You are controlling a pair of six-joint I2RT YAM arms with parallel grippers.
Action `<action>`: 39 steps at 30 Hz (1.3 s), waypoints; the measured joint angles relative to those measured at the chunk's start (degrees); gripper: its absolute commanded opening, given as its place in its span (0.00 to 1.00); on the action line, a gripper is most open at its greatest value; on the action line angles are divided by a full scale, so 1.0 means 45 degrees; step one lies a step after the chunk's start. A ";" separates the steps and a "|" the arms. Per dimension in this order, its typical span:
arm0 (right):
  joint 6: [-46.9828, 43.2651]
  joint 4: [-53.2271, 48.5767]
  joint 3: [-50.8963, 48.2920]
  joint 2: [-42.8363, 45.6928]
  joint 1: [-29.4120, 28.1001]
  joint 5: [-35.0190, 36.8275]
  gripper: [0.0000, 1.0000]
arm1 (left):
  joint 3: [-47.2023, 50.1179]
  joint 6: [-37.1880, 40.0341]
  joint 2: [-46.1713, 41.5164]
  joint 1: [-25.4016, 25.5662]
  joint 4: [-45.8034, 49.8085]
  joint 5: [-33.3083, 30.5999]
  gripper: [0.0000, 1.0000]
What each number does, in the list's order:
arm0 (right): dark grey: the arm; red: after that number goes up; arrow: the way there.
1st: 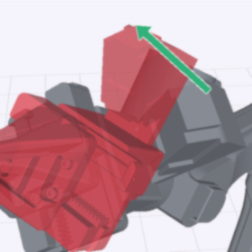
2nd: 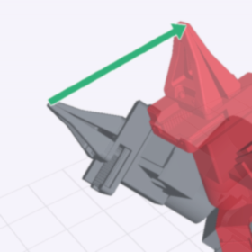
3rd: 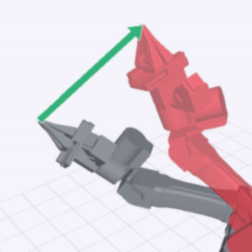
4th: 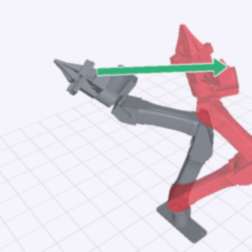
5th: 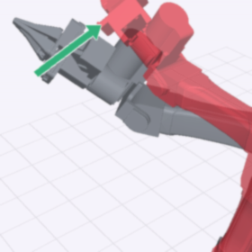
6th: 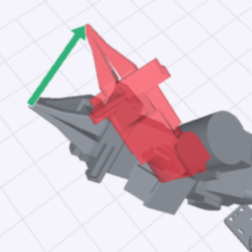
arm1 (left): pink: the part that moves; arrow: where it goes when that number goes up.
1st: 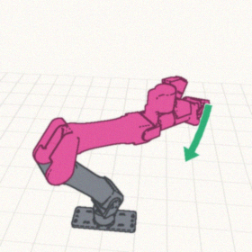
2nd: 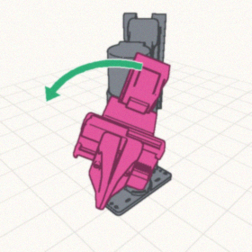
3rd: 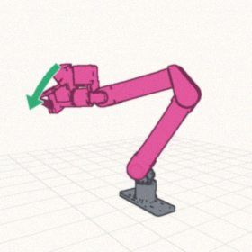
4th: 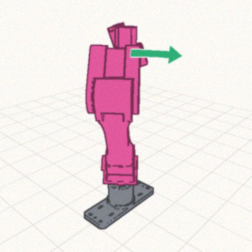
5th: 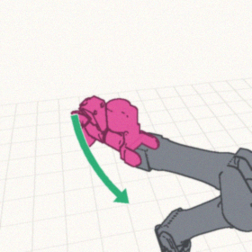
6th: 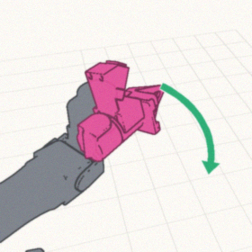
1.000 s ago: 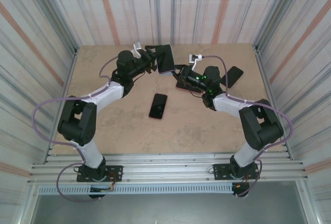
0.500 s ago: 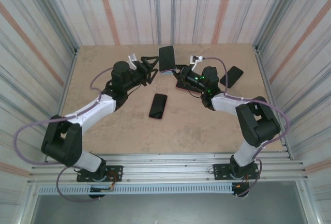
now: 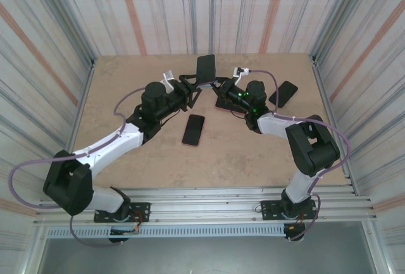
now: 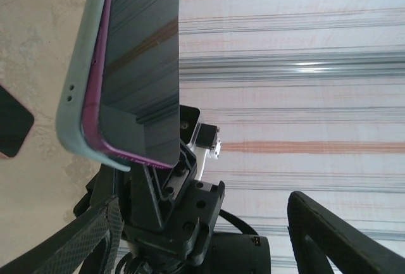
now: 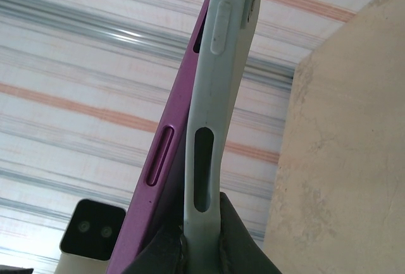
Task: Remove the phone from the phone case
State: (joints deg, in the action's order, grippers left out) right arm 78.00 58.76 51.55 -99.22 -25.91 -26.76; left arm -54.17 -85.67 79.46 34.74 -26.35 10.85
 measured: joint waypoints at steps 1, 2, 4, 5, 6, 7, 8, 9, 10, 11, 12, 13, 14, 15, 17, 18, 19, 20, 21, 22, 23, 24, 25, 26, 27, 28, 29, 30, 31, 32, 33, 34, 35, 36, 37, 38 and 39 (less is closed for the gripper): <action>0.0000 -0.0005 0.0000 0.0000 0.0000 0.0000 0.00 | -0.0034 -0.0049 0.0126 0.0000 -0.0121 0.0000 0.71; -0.0005 0.0000 0.0000 0.0000 -0.0019 0.0005 0.00 | -0.0049 -0.0151 0.0277 0.0000 -0.0223 0.0000 0.70; -0.0005 0.0034 0.0000 -0.0005 -0.0063 0.0005 0.00 | -0.0083 -0.0277 0.0549 0.0000 -0.0379 0.0010 0.70; -0.0005 0.0097 0.0000 -0.0019 -0.0097 0.0005 0.00 | -0.0126 -0.0321 0.0690 0.0000 -0.0408 0.0010 0.70; -0.0005 0.0155 0.0000 -0.0029 -0.0112 0.0000 0.00 | -0.0160 -0.0369 0.0797 -0.0005 -0.0418 0.0010 0.68; -0.0010 0.0194 0.0000 -0.0039 -0.0126 0.0005 0.00 | -0.0165 -0.0384 0.0845 -0.0005 -0.0447 0.0019 0.67; -0.0005 0.0238 0.0000 -0.0049 -0.0160 0.0044 0.00 | -0.0165 -0.0457 0.0879 -0.0024 -0.0505 0.0024 0.67; -0.0010 0.0282 0.0000 -0.0049 -0.0165 0.0049 0.00 | -0.0165 -0.0534 0.0913 -0.0029 -0.0607 0.0039 0.66; -0.0019 0.0301 0.0000 -0.0049 -0.0160 0.0058 0.00 | -0.0165 -0.0612 0.0937 -0.0029 -0.0714 0.0049 0.66; -0.0063 0.0340 0.0000 -0.0049 -0.0160 0.0092 0.00 | -0.0170 -0.0695 0.0986 -0.0029 -0.0855 0.0073 0.66; -0.0097 0.0345 0.0000 -0.0049 -0.0160 0.0102 0.00 | -0.0199 -0.0767 0.1064 -0.0039 -0.0981 0.0155 0.65; -0.0112 0.0345 0.0000 -0.0049 -0.0160 0.0151 0.00 | -0.0219 -0.0831 0.1132 -0.0039 -0.1093 0.0214 0.65; -0.0141 0.0345 0.0000 -0.0049 -0.0160 0.0204 0.00 | -0.0228 -0.0918 0.1209 -0.0039 -0.1229 0.0267 0.64; -0.0155 0.0340 0.0000 -0.0049 -0.0160 0.0243 0.00 | -0.0228 -0.0952 0.1258 -0.0039 -0.1287 0.0311 0.63; -0.0243 0.0330 0.0000 -0.0049 -0.0165 0.0272 0.00 | -0.0228 -0.1030 0.1336 -0.0058 -0.1409 0.0359 0.63; -0.0287 0.0335 0.0000 -0.0049 -0.0165 0.0287 0.00 | -0.0228 -0.1035 0.1345 -0.0068 -0.1438 0.0384 0.62; -0.0345 0.0335 0.0000 -0.0049 -0.0165 0.0291 0.00 | -0.0228 -0.1039 0.1345 -0.0092 -0.1457 0.0398 0.61; -0.0384 0.0335 0.0000 -0.0049 -0.0170 0.0277 0.00 | -0.0228 -0.1054 0.1345 -0.0131 -0.1506 0.0408 0.60; -0.0393 0.0335 0.0000 -0.0049 -0.0170 0.0257 0.00 | -0.0228 -0.1064 0.1345 -0.0175 -0.1549 0.0393 0.59; -0.0432 0.0355 0.0000 -0.0049 -0.0189 0.0233 0.00 | -0.0228 -0.1088 0.1355 -0.0238 -0.1569 0.0384 0.58; -0.0457 0.0374 0.0000 -0.0049 -0.0219 0.0238 0.00 | -0.0228 -0.1156 0.1379 -0.0306 -0.1603 0.0379 0.58; -0.0476 0.0374 0.0000 -0.0049 -0.0228 0.0238 0.00 | -0.0228 -0.1195 0.1409 -0.0316 -0.1661 0.0379 0.58; -0.0481 0.0369 0.0000 -0.0049 -0.0243 0.0238 0.00 | -0.0233 -0.1263 0.1462 -0.0316 -0.1749 0.0369 0.57; -0.0481 0.0364 0.0000 -0.0049 -0.0243 0.0233 0.00 | -0.0253 -0.1282 0.1540 -0.0316 -0.1817 0.0345 0.57; -0.0481 0.0364 0.0000 -0.0049 -0.0243 0.0233 0.00 | -0.0277 -0.1307 0.1598 -0.0345 -0.1846 0.0340 0.57; -0.0491 0.0364 0.0000 -0.0049 -0.0243 0.0238 0.00 | -0.0277 -0.1321 0.1651 -0.0355 -0.1904 0.0345 0.57; -0.0520 0.0369 0.0000 -0.0049 -0.0243 0.0238 0.00 | -0.0287 -0.1360 0.1700 -0.0364 -0.1953 0.0345 0.57; -0.0563 0.0369 0.0000 -0.0049 -0.0248 0.0238 0.00 | -0.0291 -0.1370 0.1734 -0.0379 -0.2021 0.0345 0.56; -0.0627 0.0364 0.0000 -0.0049 -0.0253 0.0243 0.00 | -0.0296 -0.1404 0.1783 -0.0379 -0.2118 0.0340 0.55; -0.0709 0.0369 0.0000 -0.0049 -0.0253 0.0243 0.00 | -0.0296 -0.1433 0.1812 -0.0389 -0.2161 0.0340 0.53; -0.0782 0.0374 0.0000 -0.0049 -0.0253 0.0248 0.00 | -0.0296 -0.1501 0.1846 -0.0389 -0.2210 0.0340 0.51; -0.0835 0.0393 0.0000 -0.0049 -0.0253 0.0248 0.00 | -0.0301 -0.1564 0.1880 -0.0389 -0.2234 0.0330 0.48; -0.0874 0.0423 0.0000 -0.0049 -0.0257 0.0248 0.00 | -0.0301 -0.1603 0.1914 -0.0389 -0.2239 0.0321 0.46; -0.0918 0.0481 0.0000 -0.0049 -0.0257 0.0257 0.00 | -0.0301 -0.1647 0.1943 -0.0389 -0.2254 0.0267 0.43; -0.0962 0.0549 0.0000 -0.0049 -0.0267 0.0277 0.00 | -0.0301 -0.1690 0.1948 -0.0384 -0.2249 0.0165 0.42; -0.1015 0.0602 -0.0005 -0.0049 -0.0282 0.0282 0.00 | -0.0301 -0.1695 0.1948 -0.0374 -0.2244 0.0063 0.41; -0.1054 0.0670 -0.0005 -0.0049 -0.0316 0.0287 0.00 | -0.0321 -0.1690 0.1943 -0.0364 -0.2205 -0.0097 0.38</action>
State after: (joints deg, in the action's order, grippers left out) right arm 73.25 61.78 51.53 -99.44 -27.33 -25.47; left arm -55.61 -93.27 88.20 33.10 -36.27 10.41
